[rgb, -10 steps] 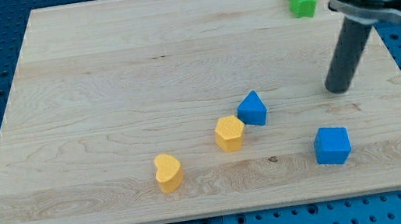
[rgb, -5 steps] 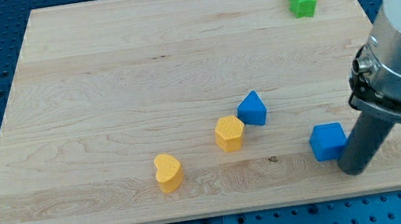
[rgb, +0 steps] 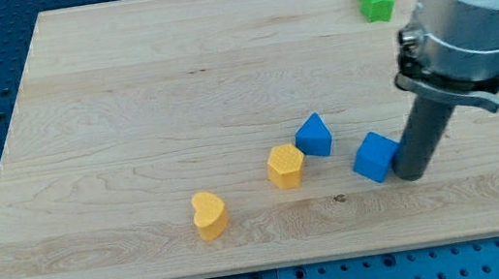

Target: Move the blue blocks towards the center

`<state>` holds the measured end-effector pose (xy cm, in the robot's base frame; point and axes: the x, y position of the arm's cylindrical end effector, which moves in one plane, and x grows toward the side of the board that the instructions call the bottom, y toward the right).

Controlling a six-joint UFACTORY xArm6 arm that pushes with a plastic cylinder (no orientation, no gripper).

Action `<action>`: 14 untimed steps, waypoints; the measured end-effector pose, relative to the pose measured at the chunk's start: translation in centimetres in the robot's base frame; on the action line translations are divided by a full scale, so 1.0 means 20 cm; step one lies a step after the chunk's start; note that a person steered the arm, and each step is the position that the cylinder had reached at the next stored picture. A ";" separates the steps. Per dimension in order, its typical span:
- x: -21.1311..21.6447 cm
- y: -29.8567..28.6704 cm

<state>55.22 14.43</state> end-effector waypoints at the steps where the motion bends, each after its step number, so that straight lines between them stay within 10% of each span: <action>1: 0.00 -0.18; 5: -0.01 -0.69; 14: -0.10 -0.37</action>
<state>53.24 6.98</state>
